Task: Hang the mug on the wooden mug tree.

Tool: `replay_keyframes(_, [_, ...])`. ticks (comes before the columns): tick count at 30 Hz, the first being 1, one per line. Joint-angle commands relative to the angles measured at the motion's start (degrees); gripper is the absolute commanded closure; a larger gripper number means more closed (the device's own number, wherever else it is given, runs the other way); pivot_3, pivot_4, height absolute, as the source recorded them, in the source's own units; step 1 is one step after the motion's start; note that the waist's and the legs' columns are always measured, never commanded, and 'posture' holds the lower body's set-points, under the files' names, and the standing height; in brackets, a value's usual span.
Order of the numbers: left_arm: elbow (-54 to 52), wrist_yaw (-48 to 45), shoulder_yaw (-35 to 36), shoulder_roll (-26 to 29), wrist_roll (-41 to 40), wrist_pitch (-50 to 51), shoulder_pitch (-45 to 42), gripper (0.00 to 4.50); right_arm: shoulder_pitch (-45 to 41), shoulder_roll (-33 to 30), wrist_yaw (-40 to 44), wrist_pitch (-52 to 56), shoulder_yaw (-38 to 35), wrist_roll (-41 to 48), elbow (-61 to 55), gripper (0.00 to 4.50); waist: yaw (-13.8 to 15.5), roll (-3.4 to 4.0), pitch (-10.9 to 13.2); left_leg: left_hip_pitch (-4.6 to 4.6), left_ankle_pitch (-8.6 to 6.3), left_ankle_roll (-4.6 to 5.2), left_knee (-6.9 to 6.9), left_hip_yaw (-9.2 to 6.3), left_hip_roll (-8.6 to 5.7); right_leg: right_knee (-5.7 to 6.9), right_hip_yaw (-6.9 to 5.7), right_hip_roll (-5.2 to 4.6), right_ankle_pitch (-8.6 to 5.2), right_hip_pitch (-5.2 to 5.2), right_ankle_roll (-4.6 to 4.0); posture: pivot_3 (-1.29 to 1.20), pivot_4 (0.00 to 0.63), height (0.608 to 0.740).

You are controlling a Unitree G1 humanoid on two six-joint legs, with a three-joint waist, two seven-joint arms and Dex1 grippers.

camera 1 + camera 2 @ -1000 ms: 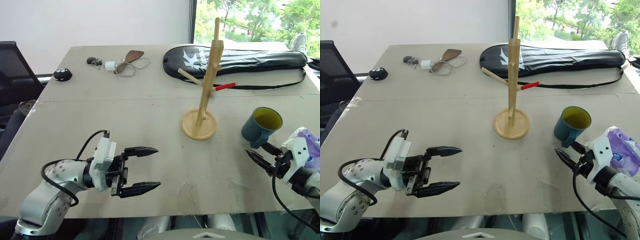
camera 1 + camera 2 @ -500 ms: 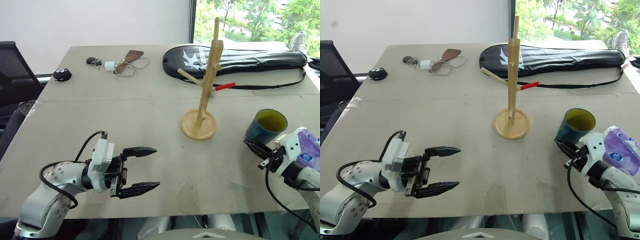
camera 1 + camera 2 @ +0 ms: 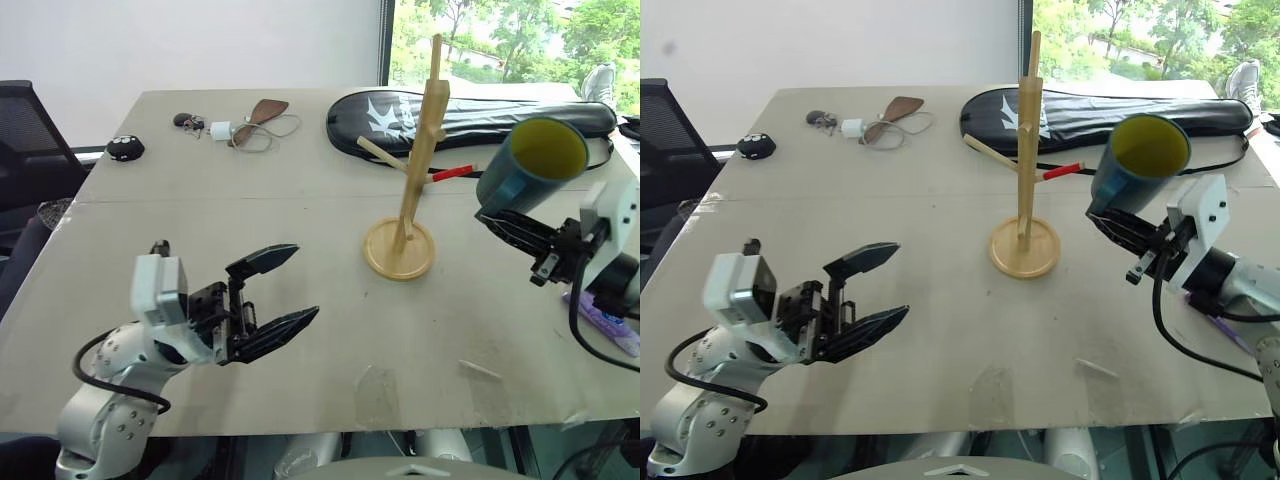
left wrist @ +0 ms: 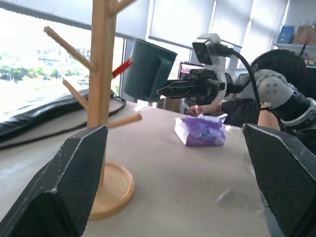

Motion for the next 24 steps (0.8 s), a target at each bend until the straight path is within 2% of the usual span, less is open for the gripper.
replay_keyframes(1, [-5.0, 3.2, 3.4, 2.2, -5.3, 2.1, 1.4, 0.0, -5.5, -2.4, -0.2, 3.1, 2.3, 2.2, -0.6, 4.46, -0.1, -0.03, 0.0, -0.01, 0.0, 0.0, 0.0, 0.01, 0.0, 0.0, 0.01, 0.0, 0.0, -0.01, 0.0, 0.0, 0.15, 0.74])
replay_keyframes(7, [-8.0, 3.5, 6.5, 3.0, -7.8, 1.8, 6.9, 0.0, -14.5, -3.4, 1.3, 6.1, 7.7, 1.3, 3.7, 4.46, -0.8, -0.06, 0.1, 0.0, 0.0, 0.0, -0.01, 0.12, 0.03, -0.02, 0.07, 0.02, 0.0, -0.03, 0.0, 0.0, 0.15, 0.74])
replay_keyframes(11, [-6.5, 2.2, 4.8, 1.6, -4.9, 0.1, 8.0, 0.0, -19.4, -2.9, 2.7, 6.4, 11.8, -0.7, 7.3, 4.46, -0.8, -0.06, 0.1, -0.02, 0.0, 0.0, -0.02, 0.14, 0.04, -0.04, 0.04, 0.01, 0.0, -0.03, 0.0, 0.0, 0.15, 0.74])
replay_keyframes(24, [-7.5, 4.6, 3.1, -0.7, -1.0, -1.6, 10.0, 0.0, -24.6, -4.8, 9.5, 7.5, 16.6, -6.2, 13.0, 4.46, -1.0, -0.07, 0.1, -0.05, -0.03, 0.04, -0.01, 0.21, 0.06, -0.06, 0.06, 0.0, 0.0, -0.06, 0.0, 0.0, 0.15, 0.74])
